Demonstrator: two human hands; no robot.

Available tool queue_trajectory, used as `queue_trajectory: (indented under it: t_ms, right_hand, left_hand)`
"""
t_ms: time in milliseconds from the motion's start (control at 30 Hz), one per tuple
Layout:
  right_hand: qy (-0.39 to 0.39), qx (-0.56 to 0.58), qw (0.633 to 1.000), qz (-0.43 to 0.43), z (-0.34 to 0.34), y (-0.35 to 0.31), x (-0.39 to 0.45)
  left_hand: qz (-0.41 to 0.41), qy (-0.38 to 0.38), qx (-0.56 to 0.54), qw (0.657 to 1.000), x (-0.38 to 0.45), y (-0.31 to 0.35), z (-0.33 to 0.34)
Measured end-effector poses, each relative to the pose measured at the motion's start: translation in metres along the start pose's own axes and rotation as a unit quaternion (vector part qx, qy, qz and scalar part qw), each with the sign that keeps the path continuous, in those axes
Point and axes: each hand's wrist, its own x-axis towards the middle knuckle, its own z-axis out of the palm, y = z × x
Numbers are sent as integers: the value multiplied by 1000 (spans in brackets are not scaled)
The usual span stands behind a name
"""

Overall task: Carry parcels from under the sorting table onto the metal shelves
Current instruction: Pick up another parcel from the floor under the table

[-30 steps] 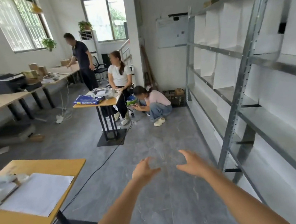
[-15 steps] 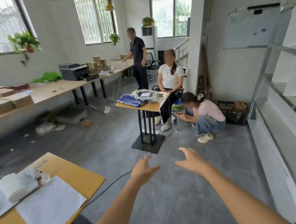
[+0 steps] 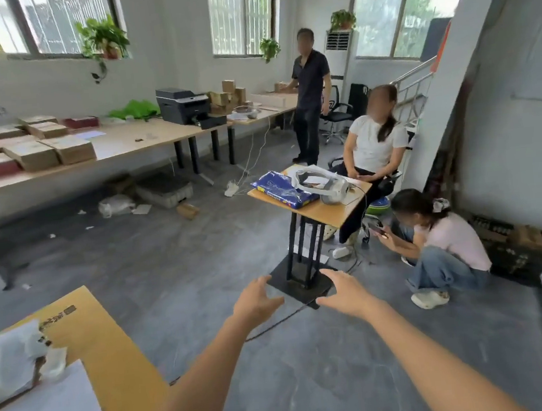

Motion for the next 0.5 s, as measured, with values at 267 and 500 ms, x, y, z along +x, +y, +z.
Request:
queue_trajectory:
  t_ms: [267,500]
  right_hand:
    - [-38,-28,997,-64,-25,-60,181]
    - [-90,-28,988,-122,-20,-113,347]
  left_hand:
    - [-57,20,5,998,139,-34,-73]
    - [-125,73,-11,989,258,-84,-134]
